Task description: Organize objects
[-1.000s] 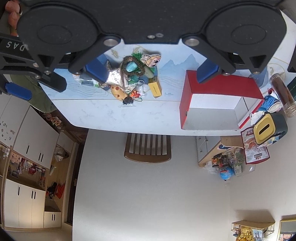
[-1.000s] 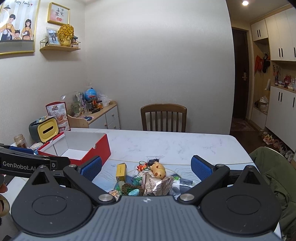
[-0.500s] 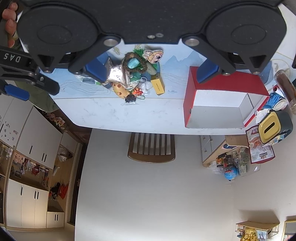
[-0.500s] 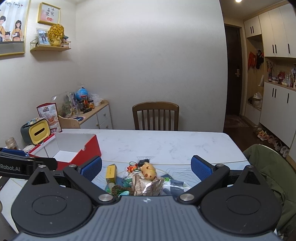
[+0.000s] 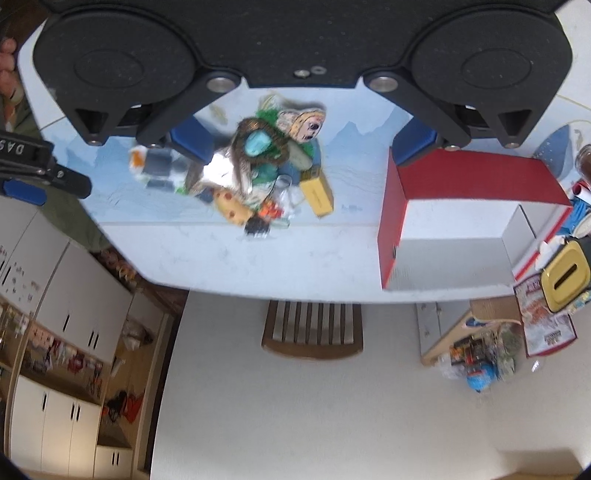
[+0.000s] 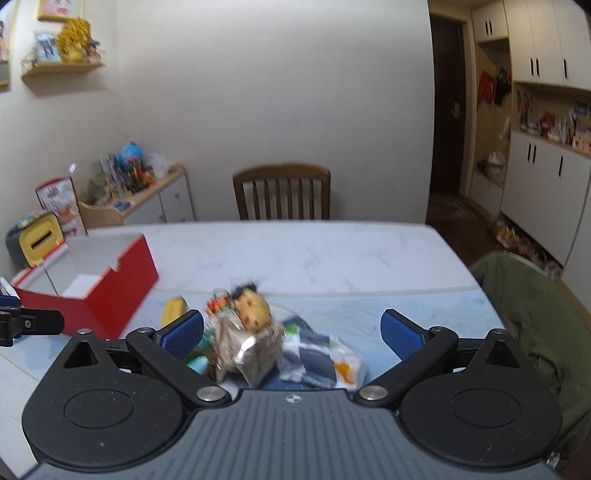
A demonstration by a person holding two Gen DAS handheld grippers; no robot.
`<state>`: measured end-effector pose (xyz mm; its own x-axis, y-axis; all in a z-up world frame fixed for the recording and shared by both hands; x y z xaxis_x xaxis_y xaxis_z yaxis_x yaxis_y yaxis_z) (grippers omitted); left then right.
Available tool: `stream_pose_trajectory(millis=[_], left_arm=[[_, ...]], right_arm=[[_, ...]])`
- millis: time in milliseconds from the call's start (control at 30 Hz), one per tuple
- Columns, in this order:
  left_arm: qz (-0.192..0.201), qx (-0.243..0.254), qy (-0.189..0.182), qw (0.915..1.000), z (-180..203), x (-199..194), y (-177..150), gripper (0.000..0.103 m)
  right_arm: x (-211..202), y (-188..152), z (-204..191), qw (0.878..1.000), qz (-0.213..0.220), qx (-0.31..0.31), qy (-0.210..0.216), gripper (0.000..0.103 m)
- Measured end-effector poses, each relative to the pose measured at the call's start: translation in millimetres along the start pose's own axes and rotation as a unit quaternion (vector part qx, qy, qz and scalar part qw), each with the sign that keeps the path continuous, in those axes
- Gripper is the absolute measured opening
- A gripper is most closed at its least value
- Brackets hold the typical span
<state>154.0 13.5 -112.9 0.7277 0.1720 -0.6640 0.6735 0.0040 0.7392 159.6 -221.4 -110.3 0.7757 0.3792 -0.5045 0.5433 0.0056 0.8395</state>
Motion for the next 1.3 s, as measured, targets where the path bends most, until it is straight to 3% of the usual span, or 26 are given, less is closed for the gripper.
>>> stream_pose_trajectory(millis=[233,467,667,833,1033,1133,1300], left_arm=[[-0.038,0.022,-0.020,0.9988,10,50,-17,0.103],[-0.072,0.044,-0.027,0.9961,15,92,-34,0.102],[-0.081,0.074,-0.032,0.9934,22,113,-41,0.102],[-0.088,0.099,-0.037,0.9905,32,128,-48,0.102],[-0.091,0.117,-0.041,0.9881,42,139,-54,0.100],[-0.092,0.118,-0.038,0.9880,42,145,-54,0.096],[-0.095,0.122,-0.040,0.9872,44,149,-55,0.081]], right_arm=[[41,-17,18,0.998,-0.042,-0.022,-0.030,0.102],[88,-33,40,0.994,-0.091,-0.054,-0.022,0.102],[129,-46,68,0.987,-0.141,-0.073,-0.026,0.101],[151,-58,86,0.984,-0.170,-0.052,-0.027,0.097],[164,-68,87,0.980,-0.190,-0.055,-0.016,0.085],[166,-68,86,0.981,-0.189,-0.049,-0.008,0.072],[165,-65,85,0.982,-0.183,-0.049,-0.002,0.057]])
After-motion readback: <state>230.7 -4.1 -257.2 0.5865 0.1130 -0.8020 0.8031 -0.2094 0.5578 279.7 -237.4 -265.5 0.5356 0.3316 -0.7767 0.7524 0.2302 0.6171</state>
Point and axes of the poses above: each gripper's, at about its wrist camera, not at the fingertips, and x roughly the way its jaws point, z to its right, y to its top, the point moved 9 cm from there along x, roughly the way its jaws point, and after that the axes turned 15 degrees about y, right-handed, at the moved point
